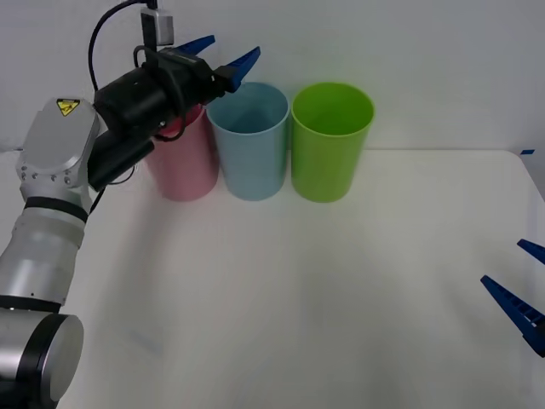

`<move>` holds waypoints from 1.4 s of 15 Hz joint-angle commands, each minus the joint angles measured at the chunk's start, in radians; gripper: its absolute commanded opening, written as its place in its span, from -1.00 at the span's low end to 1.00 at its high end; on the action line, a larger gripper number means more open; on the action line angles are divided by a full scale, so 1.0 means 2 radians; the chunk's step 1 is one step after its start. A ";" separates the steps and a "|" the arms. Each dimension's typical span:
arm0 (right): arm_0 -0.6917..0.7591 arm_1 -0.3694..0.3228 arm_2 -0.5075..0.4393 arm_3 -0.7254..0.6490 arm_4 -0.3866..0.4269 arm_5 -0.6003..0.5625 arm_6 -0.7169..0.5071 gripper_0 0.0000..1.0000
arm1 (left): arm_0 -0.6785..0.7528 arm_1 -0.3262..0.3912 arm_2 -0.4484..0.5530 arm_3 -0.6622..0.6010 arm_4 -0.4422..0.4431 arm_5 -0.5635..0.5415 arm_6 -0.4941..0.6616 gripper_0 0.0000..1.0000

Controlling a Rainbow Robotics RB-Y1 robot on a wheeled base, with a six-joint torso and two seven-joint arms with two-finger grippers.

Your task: Grasp the object on the table and drop it into the matching bin: aluminum can to the light blue bin, PET bottle to the pink bin.

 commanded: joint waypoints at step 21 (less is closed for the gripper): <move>0.000 0.000 0.000 0.000 0.000 0.000 0.000 1.00 | 0.269 0.100 0.187 -0.152 0.076 -0.278 -0.023 1.00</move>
